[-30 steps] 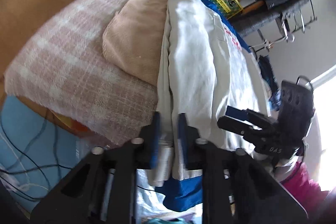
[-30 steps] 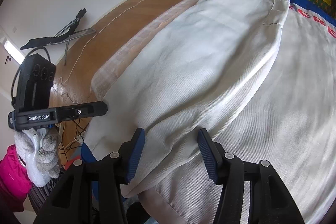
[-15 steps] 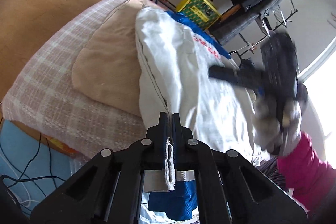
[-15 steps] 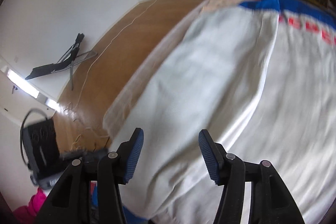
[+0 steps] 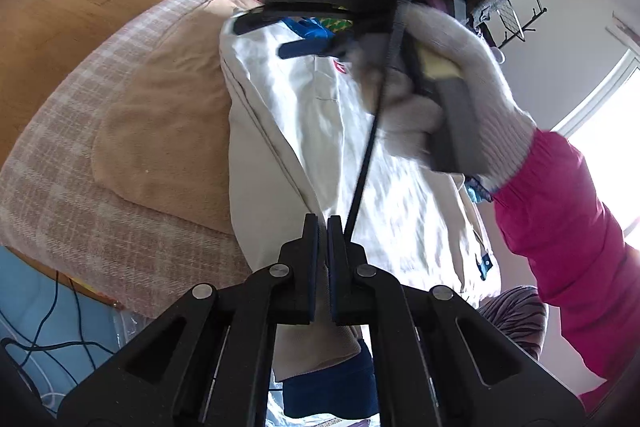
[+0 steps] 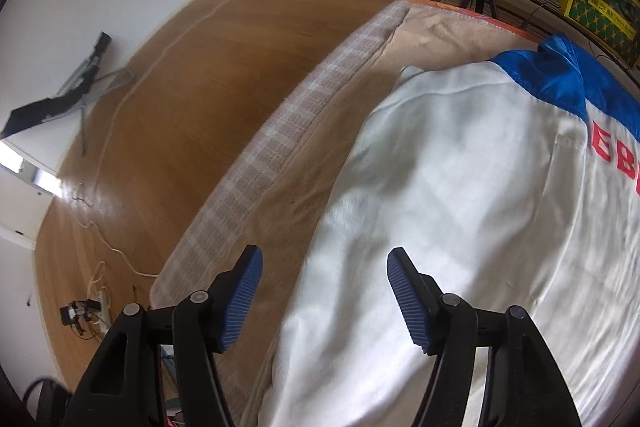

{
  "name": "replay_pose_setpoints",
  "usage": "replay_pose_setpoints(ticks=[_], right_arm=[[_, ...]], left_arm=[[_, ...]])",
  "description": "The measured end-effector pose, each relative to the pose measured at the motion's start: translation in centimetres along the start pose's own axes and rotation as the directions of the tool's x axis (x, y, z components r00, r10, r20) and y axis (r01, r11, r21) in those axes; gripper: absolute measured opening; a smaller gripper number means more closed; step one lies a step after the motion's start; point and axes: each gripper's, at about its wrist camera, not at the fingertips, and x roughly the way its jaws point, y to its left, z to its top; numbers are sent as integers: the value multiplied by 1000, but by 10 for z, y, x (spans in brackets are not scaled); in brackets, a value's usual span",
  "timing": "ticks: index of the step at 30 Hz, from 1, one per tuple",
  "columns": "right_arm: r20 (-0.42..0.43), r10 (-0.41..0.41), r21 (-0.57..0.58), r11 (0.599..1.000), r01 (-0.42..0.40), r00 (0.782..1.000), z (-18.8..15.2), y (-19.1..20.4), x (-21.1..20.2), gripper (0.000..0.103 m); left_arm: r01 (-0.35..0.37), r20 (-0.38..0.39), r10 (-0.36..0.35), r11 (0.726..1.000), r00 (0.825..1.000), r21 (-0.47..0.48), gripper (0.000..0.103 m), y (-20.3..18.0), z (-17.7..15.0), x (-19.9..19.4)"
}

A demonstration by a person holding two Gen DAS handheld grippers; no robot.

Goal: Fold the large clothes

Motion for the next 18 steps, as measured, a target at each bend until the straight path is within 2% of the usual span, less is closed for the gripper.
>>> replay_pose_setpoints(ticks=[4, 8, 11, 14, 18], right_arm=[[-61, -76, 0, 997, 76, 995, 11, 8, 30, 67], [-115, -153, -42, 988, 149, 982, 11, 16, 55, 66], [-146, -213, -82, 976, 203, 966, 10, 20, 68, 60], [-164, -258, -110, 964, 242, 952, 6, 17, 77, 46], [-139, -257, -115, 963, 242, 956, 1, 9, 72, 28]], left_arm=[[14, -7, -14, 1000, 1000, -19, 1, 5, 1, 2], [18, -13, -18, 1000, 1000, -24, 1, 7, 3, 3], [18, -22, -19, 1000, 1000, -15, 1, 6, 3, 5], [18, -42, -18, 1000, 999, -3, 0, 2, 1, 10], [9, -56, -6, 999, 998, 52, 0, -13, -2, 14]])
